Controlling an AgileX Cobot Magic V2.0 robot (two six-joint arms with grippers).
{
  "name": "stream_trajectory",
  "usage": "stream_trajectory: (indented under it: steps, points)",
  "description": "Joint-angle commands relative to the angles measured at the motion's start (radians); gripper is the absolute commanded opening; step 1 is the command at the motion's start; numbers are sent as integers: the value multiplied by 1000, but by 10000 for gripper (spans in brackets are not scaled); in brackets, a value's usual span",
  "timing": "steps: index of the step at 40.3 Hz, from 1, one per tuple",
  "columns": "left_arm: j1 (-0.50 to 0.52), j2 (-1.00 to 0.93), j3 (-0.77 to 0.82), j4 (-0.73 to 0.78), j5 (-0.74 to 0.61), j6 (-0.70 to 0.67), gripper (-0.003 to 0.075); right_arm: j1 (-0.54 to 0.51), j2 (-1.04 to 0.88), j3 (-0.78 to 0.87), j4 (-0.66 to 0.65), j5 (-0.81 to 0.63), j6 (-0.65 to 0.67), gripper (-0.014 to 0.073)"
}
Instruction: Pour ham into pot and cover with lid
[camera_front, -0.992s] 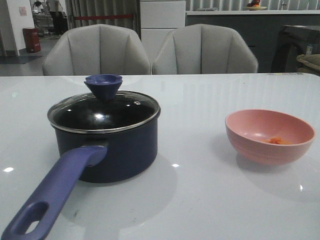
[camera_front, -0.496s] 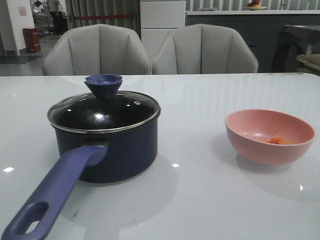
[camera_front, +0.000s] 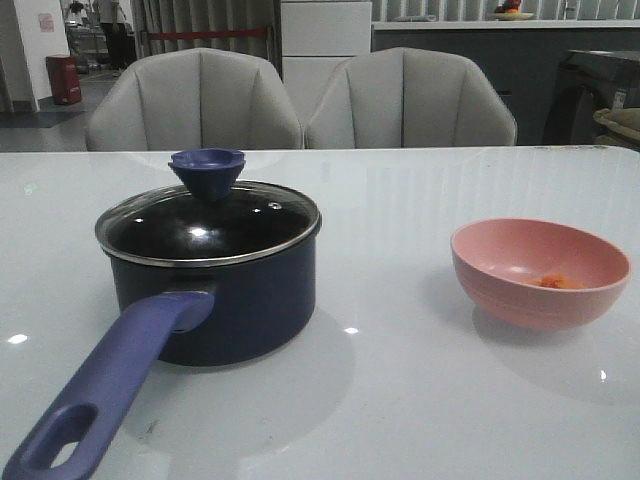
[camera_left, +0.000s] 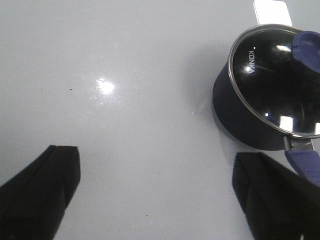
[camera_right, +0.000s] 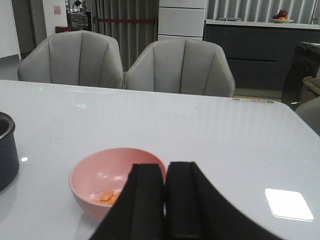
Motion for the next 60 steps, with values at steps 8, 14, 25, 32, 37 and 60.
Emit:
stream_trajectory:
  steps: [8, 14, 25, 32, 37, 60]
  points:
    - [-133, 234, -211, -21, 6, -18, 667, 1, -20, 10, -10, -84, -2, 161]
    - [-241, 354, -318, -4, -1, -82, 667, 15, -20, 10, -10, -84, -2, 161]
    - [-417, 608, -564, 148, 55, -255, 667, 17, -20, 10, -10, -84, -2, 161]
    - [-479, 777, -732, 198, 118, -326, 667, 17, -20, 10, -10, -84, -2, 161]
    - [-489, 878, -819, 198, 169, -351, 667, 17, -20, 10, -10, -84, -2, 161]
    - [-491, 1160, -1156, 172, 448, -478, 667, 17, -20, 10, -10, -84, -2, 161]
